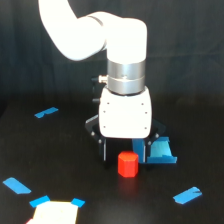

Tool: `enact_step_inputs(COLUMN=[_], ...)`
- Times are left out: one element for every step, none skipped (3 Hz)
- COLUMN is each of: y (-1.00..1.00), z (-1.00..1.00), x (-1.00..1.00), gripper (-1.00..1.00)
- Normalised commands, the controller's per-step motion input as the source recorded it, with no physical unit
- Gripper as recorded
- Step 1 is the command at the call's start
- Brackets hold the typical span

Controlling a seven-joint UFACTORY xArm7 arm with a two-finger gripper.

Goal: Pick up the red object from the table

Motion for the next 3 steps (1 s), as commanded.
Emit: enact_step_inputs(y=[-0.33, 0.40, 0.25], z=[-0.48, -0.60, -0.54], x=[0.02, 0.71, 0.21], gripper=[-0.55, -0.56, -1.00])
